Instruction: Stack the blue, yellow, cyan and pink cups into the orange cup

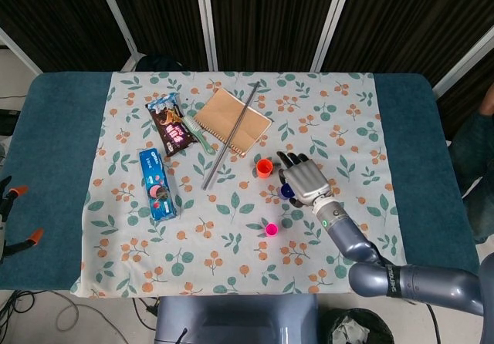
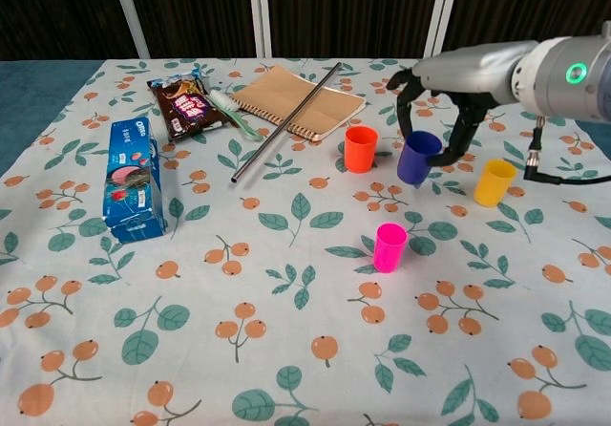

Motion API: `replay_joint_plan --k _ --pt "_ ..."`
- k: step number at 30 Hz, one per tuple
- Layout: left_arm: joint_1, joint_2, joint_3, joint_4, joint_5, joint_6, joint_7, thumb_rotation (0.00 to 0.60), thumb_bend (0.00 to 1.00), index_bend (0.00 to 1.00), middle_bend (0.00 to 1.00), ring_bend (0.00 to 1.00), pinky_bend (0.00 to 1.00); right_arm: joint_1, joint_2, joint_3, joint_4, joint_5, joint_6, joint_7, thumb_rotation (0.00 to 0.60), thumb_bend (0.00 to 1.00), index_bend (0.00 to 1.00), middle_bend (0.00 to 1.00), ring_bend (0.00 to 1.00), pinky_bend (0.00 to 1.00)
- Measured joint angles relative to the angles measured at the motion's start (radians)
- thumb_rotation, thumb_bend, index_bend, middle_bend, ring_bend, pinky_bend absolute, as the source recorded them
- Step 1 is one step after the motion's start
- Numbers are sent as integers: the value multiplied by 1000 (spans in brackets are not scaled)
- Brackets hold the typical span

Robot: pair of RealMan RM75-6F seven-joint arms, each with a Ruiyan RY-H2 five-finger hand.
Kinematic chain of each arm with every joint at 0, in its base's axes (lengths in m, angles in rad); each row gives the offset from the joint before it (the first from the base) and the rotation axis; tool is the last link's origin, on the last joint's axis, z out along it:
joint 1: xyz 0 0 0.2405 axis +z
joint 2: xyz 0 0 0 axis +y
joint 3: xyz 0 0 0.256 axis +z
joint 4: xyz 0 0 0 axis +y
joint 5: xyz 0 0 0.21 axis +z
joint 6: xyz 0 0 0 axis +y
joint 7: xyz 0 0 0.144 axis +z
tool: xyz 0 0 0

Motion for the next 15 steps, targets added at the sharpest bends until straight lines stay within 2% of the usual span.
replay_joint_plan --k 7,15 --pt "0 2 -5 0 -8 0 -7 600 172 212 11 0 0 79 4 44 22 97 -12 -47 600 341 500 0 108 168" --pt "-1 5 -5 -1 -8 -4 -13 600 172 212 11 0 0 183 -28 65 110 241 -42 -107 600 341 500 0 108 168"
